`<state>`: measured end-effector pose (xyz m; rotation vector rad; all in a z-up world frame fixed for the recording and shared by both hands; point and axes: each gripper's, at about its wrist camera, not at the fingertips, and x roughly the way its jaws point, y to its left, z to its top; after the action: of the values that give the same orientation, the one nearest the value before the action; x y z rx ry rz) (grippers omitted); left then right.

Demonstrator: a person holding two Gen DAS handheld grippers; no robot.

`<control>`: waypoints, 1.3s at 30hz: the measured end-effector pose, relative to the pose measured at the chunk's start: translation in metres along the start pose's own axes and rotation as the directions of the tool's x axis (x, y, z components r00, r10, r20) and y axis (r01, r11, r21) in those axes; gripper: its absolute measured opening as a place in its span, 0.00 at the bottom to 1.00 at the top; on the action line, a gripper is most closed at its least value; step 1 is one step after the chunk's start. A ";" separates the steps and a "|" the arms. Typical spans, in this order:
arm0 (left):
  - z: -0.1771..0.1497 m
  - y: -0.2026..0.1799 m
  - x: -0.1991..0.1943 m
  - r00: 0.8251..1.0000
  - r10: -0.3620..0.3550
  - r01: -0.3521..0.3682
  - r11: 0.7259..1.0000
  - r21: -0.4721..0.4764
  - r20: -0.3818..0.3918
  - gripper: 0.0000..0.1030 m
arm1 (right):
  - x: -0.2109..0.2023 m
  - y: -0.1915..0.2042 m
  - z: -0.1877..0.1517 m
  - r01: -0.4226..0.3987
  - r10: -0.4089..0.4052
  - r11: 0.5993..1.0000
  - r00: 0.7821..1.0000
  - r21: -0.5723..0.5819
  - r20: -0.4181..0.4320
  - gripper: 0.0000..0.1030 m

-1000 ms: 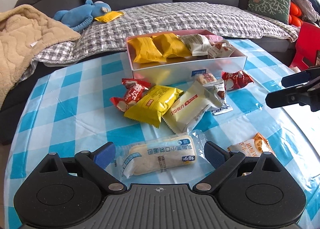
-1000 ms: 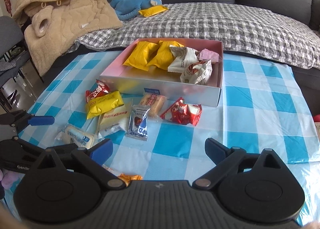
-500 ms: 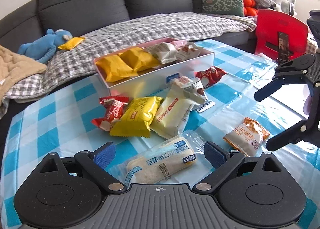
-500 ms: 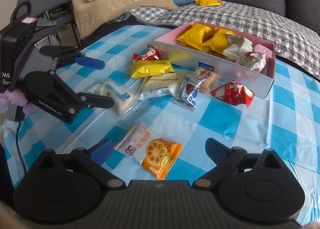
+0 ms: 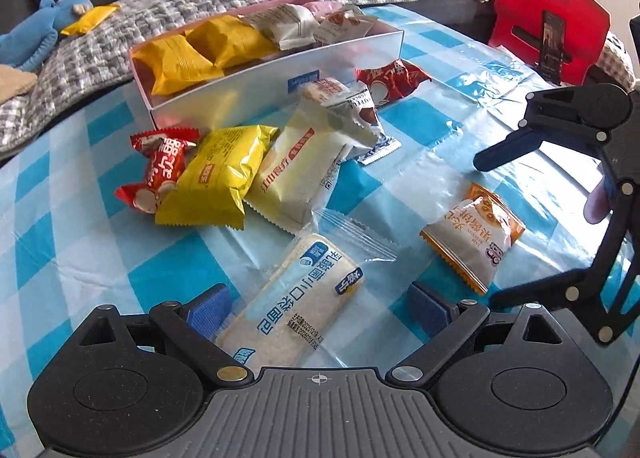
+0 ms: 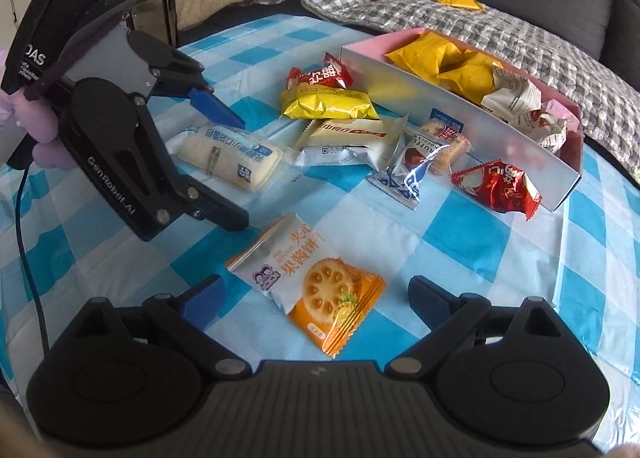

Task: Organize snacks
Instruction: 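Grasp the white milk-bread packet with the left tool while the right tool grasps the orange lotus-biscuit packet, then carry both packets over the pink box and lower them inside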

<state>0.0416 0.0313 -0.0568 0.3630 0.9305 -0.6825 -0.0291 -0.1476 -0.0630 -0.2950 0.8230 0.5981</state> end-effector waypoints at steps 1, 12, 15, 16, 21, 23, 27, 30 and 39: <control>-0.001 -0.002 -0.001 1.000 -0.002 0.002 1.000 -0.004 -0.004 0.92 | 0.001 -0.001 0.001 0.012 -0.012 1.000 1.000 0.006 0.002 0.93; 0.002 -0.017 -0.008 0.995 0.063 -0.070 0.992 -0.108 -0.072 0.77 | 0.006 -0.031 0.006 0.069 -0.069 0.986 0.998 0.151 -0.007 0.85; 0.002 -0.019 -0.009 0.994 0.074 -0.083 0.989 -0.121 -0.082 0.71 | 0.005 -0.029 0.006 0.072 -0.072 0.986 0.997 0.148 -0.009 0.80; 0.001 -0.019 -0.010 0.993 0.077 -0.087 0.988 -0.124 -0.084 0.68 | 0.004 -0.028 0.006 0.071 -0.071 0.987 0.997 0.146 -0.009 0.77; 0.001 -0.018 -0.013 0.990 0.106 -0.119 0.981 -0.154 -0.092 0.54 | 0.003 -0.026 0.008 0.062 -0.060 0.988 0.998 0.142 -0.016 0.68; 0.001 -0.017 -0.013 0.989 0.117 -0.132 0.976 -0.173 -0.093 0.49 | 0.002 -0.026 0.009 0.057 -0.055 0.988 0.998 0.140 -0.019 0.65; 0.003 -0.017 -0.013 0.987 0.129 -0.145 0.970 -0.195 -0.092 0.41 | 0.001 -0.024 0.010 0.048 -0.045 0.990 0.999 0.133 -0.026 0.57; 0.004 -0.018 -0.012 0.987 0.136 -0.152 0.968 -0.199 -0.090 0.35 | 0.000 -0.022 0.011 0.040 -0.036 0.991 0.999 0.126 -0.029 0.48; 0.005 -0.016 -0.013 0.985 0.148 -0.166 0.957 -0.237 -0.090 0.18 | -0.001 -0.022 0.013 0.032 -0.027 0.992 0.999 0.125 -0.040 0.36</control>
<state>0.0282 0.0215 -0.0427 0.2403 1.0296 -0.4056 -0.0086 -0.1588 -0.0534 -0.2043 0.8876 0.5118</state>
